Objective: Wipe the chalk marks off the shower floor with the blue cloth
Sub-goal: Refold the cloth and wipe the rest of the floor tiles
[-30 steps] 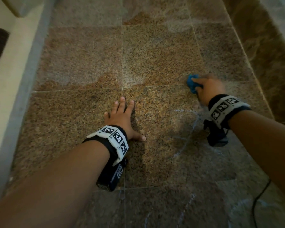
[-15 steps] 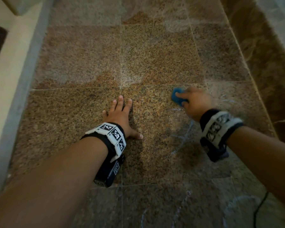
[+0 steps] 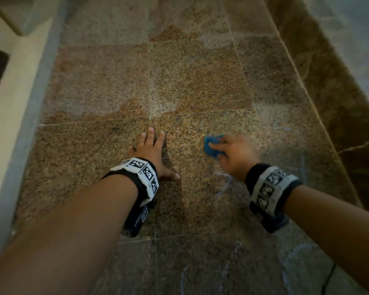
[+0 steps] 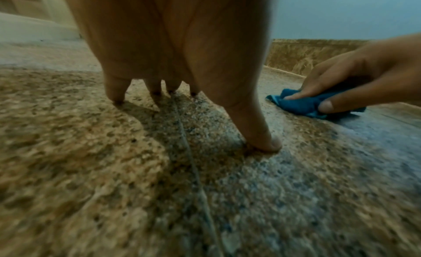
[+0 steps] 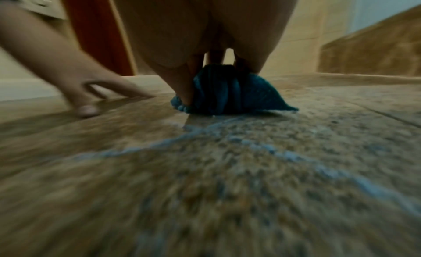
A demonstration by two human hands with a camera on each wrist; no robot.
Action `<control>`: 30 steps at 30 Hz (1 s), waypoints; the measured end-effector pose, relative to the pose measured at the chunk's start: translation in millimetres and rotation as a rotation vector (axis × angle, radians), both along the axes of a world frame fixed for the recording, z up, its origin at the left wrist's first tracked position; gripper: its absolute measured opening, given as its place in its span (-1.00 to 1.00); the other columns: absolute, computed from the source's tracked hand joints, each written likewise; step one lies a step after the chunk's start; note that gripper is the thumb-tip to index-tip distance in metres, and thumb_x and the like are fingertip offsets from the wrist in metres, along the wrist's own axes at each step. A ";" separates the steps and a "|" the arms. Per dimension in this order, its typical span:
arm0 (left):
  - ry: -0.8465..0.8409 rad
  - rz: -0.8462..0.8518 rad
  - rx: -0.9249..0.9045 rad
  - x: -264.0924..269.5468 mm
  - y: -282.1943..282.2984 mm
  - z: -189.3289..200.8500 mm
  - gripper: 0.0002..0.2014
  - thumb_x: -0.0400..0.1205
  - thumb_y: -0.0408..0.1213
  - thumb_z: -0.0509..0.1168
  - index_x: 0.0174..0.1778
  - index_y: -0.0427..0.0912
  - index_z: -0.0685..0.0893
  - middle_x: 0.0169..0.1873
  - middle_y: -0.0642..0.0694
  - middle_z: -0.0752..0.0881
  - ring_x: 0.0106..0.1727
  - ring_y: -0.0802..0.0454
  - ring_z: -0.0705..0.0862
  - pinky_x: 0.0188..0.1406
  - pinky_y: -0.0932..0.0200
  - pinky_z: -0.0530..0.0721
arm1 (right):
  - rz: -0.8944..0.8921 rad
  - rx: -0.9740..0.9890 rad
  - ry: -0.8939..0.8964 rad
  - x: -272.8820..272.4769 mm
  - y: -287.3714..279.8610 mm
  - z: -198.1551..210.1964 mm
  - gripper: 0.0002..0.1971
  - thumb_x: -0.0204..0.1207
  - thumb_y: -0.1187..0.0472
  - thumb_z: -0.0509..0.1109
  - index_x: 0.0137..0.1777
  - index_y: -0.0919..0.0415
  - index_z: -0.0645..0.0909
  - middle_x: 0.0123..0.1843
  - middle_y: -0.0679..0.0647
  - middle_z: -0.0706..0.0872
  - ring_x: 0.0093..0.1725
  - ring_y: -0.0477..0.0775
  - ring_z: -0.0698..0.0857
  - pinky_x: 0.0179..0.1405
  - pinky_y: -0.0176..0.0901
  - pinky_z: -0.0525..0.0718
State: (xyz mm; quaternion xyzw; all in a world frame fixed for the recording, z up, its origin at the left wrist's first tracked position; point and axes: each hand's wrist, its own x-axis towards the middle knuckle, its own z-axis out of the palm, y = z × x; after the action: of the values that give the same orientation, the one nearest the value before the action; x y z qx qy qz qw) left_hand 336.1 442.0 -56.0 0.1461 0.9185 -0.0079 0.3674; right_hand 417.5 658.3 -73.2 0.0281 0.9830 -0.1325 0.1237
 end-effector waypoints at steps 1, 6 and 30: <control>0.010 -0.020 -0.006 0.1 0.2 0.0 0.33 0.28 0.35 0.49 0.67 0.05 -0.35 0.65 -0.05 -0.42 0.69 -0.13 -0.31 0.64 -0.32 -0.05 | 0.093 0.003 0.003 8.2 -5.1 0.5 -0.58 0.65 0.18 0.16 0.50 -0.04 0.43 0.48 0.07 0.41 0.37 0.23 0.35 0.40 -0.11 0.27; 0.008 -0.209 0.035 13.7 17.1 2.9 0.38 0.25 0.42 0.46 0.64 0.04 -0.43 0.61 -0.05 -0.50 0.66 -0.08 -0.41 0.60 -0.28 -0.23 | -0.040 -0.073 0.008 -14.8 20.5 -8.1 -0.63 0.63 0.29 0.21 0.40 0.05 0.55 0.34 0.14 0.49 0.25 0.20 0.46 0.30 -0.12 0.41; -0.035 -0.228 0.038 41.5 23.1 -5.4 0.40 0.24 0.36 0.52 0.63 0.07 -0.47 0.60 -0.03 -0.54 0.64 -0.08 -0.45 0.62 -0.29 -0.27 | 0.170 -0.154 -0.026 16.7 -5.2 3.3 -0.66 0.56 0.29 0.32 0.30 0.07 0.66 0.22 0.15 0.57 0.20 0.23 0.54 0.25 -0.09 0.44</control>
State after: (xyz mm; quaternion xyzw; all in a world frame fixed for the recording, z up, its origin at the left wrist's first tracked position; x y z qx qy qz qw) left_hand 377.6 465.1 -61.5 0.2566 0.8894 -0.0297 0.3772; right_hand 434.2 653.1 -69.9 -0.0631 0.9671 -0.1964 0.1489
